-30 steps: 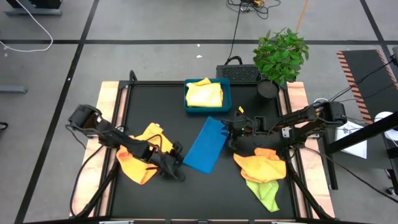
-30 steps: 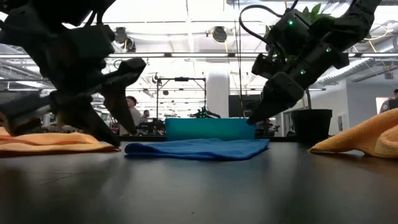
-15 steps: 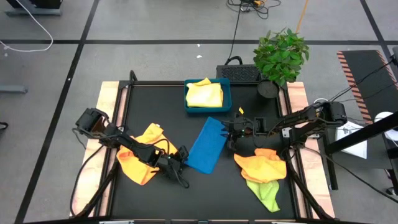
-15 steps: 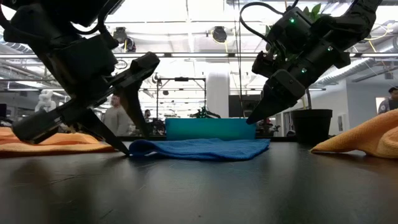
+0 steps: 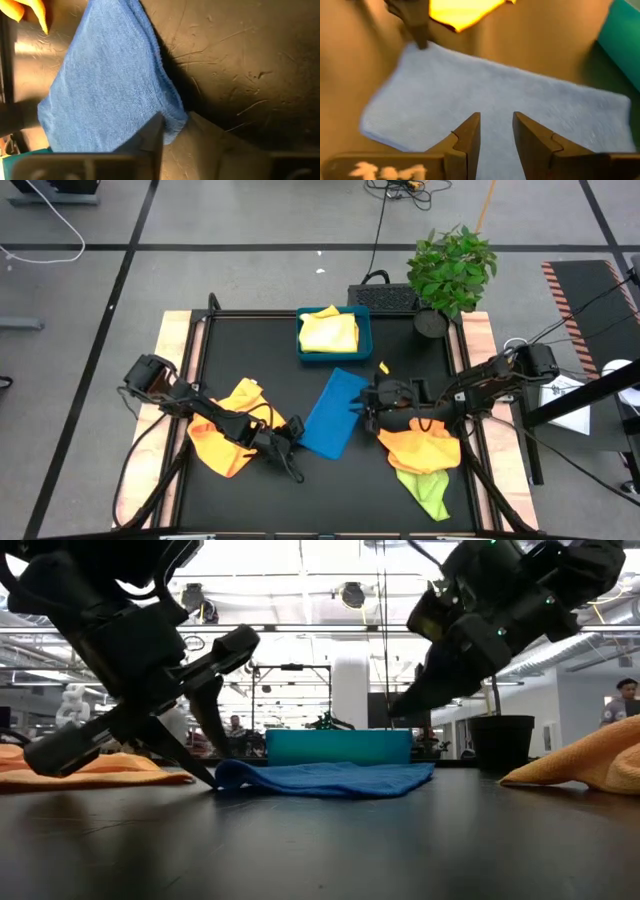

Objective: Fold microfiber towels
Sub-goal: Fold the blue microfiber towel

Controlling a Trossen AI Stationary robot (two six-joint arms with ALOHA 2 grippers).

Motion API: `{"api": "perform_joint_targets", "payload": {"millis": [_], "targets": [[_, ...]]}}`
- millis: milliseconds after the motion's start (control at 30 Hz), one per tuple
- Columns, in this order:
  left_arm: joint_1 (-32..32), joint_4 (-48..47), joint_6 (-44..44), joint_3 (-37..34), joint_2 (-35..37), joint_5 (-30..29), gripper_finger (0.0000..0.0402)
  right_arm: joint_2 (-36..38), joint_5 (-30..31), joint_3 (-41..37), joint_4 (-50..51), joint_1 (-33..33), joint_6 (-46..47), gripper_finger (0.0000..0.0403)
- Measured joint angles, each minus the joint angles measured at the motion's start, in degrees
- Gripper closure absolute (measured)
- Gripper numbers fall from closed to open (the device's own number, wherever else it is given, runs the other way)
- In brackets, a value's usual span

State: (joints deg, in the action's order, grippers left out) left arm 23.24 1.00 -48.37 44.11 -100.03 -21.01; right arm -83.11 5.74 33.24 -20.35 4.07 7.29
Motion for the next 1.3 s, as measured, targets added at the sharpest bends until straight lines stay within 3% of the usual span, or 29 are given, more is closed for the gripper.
{"api": "perform_joint_targets", "payload": {"millis": [167, 400, 700, 867, 1033, 1300], "targets": [[-0.13, 1.15, 1.01, -0.08, -0.15, -0.07, 0.0391, 0.00, 0.00, 0.01, -2.04, 2.54, -1.35, 0.0298], [-0.99, 1.58, 7.52, 0.96, 1.91, 1.15, 0.0396, -0.11, 0.07, -0.01, -6.25, 7.33, -3.52, 0.0282], [-6.24, -5.89, 21.08, 7.14, 3.35, 11.37, 0.0398, -7.31, 3.19, 0.93, -14.86, 12.06, -1.67, 0.0191], [-9.01, -10.98, 28.26, 10.88, 3.35, 14.18, 0.0399, -15.01, 5.18, 7.67, -12.56, 13.38, -0.08, 0.0160], [-11.01, -15.38, 32.52, 13.54, 3.37, 15.60, 0.0399, -22.39, 6.42, 17.87, -1.08, 14.27, 1.45, 0.0164], [-13.84, -16.35, 39.16, 13.62, 3.39, 16.63, 0.0399, -24.16, 6.40, 22.55, 1.59, 15.77, 7.31, 0.0171]]}}
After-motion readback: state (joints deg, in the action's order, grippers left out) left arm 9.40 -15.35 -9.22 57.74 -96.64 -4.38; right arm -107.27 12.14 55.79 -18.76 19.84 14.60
